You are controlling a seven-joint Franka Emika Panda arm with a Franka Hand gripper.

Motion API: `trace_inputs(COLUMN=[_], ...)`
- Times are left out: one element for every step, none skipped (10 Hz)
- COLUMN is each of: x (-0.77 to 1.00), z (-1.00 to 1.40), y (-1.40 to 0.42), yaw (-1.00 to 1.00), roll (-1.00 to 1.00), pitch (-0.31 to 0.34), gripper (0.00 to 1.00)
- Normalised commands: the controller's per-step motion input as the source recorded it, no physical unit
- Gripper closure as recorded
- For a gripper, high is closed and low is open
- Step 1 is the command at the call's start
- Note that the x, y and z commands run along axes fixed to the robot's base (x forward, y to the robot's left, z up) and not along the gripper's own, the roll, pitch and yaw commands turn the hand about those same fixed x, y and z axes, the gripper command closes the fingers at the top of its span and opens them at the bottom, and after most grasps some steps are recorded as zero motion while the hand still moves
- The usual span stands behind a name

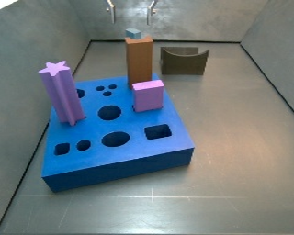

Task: Pick up the rectangle object. Move to above the board. Insert the rectangle object.
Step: Pick up the rectangle object.

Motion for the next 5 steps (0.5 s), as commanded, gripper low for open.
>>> trace_inputs(x=[-0.43, 0.00, 0.00, 0.00, 0.00], z=[-0.43, -0.43, -0.44, -0.37, 0.00], y=[0.00, 0.00, 0.00, 0.00, 0.00], yaw=[0.64, 1.00, 1.00, 0.99, 0.00], roll=[-0.17, -0.09, -0.09, -0.16, 0.00], pitch=[-0.140, 0.117, 0.131, 0.137, -0.017], gripper=[0.00, 0.00, 0.00, 0.00, 0.00])
